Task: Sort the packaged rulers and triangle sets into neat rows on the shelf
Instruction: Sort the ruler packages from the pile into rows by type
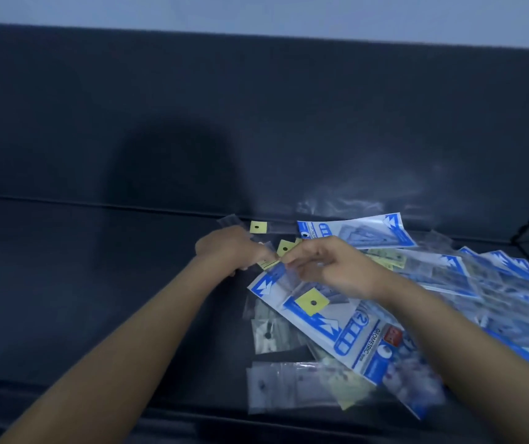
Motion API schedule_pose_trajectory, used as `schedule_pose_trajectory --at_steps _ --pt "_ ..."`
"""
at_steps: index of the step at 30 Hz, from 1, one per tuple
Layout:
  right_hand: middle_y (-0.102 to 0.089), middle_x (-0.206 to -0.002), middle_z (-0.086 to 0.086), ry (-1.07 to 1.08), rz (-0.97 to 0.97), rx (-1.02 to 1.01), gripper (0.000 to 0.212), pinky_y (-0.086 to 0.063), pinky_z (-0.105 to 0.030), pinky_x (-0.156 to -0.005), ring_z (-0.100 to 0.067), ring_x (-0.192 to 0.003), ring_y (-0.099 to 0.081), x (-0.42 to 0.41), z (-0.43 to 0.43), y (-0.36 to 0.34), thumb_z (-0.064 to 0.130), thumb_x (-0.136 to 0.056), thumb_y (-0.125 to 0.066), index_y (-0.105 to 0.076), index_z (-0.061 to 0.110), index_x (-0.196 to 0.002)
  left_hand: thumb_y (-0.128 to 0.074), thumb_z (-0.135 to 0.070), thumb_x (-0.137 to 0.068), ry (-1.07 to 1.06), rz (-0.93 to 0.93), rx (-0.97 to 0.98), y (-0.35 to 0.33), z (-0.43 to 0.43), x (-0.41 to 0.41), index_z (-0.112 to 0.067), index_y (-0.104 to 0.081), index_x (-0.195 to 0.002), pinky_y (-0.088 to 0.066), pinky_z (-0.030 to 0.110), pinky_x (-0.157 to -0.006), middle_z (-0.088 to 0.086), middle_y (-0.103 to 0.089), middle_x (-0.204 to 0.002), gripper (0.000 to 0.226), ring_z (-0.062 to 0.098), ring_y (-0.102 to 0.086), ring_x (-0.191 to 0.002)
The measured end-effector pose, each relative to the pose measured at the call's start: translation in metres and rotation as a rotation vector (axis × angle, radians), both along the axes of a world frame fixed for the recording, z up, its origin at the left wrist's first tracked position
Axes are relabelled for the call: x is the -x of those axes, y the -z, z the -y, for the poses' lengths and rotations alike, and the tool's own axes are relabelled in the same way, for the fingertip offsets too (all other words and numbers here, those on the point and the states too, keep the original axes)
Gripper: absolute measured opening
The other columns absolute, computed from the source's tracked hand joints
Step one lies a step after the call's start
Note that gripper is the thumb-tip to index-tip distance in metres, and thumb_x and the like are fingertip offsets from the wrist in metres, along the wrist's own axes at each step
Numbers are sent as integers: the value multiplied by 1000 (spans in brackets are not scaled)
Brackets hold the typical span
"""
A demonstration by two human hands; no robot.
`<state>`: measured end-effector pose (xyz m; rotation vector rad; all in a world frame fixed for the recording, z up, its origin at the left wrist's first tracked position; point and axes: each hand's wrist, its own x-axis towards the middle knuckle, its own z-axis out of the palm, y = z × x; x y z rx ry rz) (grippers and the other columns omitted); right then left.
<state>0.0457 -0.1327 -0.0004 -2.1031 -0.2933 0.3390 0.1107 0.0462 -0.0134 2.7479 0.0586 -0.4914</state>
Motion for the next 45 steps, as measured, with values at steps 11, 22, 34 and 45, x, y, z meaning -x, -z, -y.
schedule_pose_trajectory --at_steps 11,22,34,45 --pt "-61 -82 14 111 274 583 16 -36 -12 -57 2 -67 -52 21 33 0 36 -80 -70 -66 26 -92 -56 -56 -72 -154 80 -190 -4 -32 20 -24 -58 -80 -33 22 -54 -10 -66 -77 33 11 -65 -69" --pt "-50 -130 2 -43 251 690 69 -42 -36 -98 -18 -120 -47 34 20 2 60 -70 -71 -52 30 -130 -68 -42 -58 -266 -3 -9 -13 -37 29 -19 -62 -79 -40 20 -55 -4 -68 -76 32 15 -63 -64" --pt "-59 -73 13 -445 71 728 43 -41 -23 -59 -6 -69 -56 62 -11 -13 46 -52 -89 -69 24 -83 -73 -27 -78 -291 -24 -50 -18 -57 38 -8 -50 -99 -53 35 -77 8 -58 -98 37 28 -60 -91" --pt "-67 -74 12 -225 233 387 8 -46 -18 -63 2 -62 -56 52 -9 -16 22 -78 -77 -74 18 -83 -65 -14 -82 -265 190 351 -23 -77 49 -2 -66 -88 -49 35 -67 14 -73 -86 14 31 -68 -82"
